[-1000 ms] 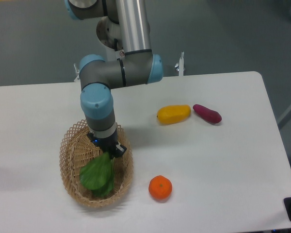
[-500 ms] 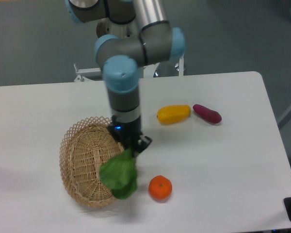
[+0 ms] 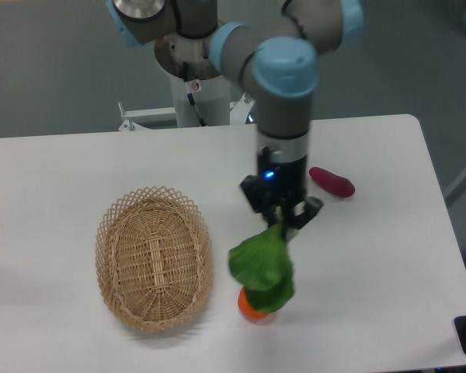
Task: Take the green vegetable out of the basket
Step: 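Carry the held bok choy up and away from the basket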
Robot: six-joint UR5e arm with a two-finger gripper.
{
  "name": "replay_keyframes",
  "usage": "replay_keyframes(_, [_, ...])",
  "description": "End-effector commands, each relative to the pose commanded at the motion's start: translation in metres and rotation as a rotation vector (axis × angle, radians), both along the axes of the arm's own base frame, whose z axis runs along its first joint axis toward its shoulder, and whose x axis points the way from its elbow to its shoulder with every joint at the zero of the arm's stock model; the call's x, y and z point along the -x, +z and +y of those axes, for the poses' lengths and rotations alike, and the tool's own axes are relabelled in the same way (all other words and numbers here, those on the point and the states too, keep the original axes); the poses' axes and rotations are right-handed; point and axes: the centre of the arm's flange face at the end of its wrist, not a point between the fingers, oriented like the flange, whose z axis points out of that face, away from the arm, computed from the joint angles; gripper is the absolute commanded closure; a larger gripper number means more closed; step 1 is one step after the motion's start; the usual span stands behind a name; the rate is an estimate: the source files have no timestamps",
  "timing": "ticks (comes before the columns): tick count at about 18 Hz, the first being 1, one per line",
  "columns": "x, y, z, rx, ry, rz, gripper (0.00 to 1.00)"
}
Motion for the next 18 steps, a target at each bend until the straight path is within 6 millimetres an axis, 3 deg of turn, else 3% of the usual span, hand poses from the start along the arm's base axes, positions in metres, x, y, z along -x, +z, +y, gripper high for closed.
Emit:
replay_keyframes(8, [0.032, -0.002, -0.034, 0.035, -0.04, 0.013, 0.68])
replay_keyframes(18, [0.039, 0.006, -0.034, 0.026, -0.034, 0.029, 0.69])
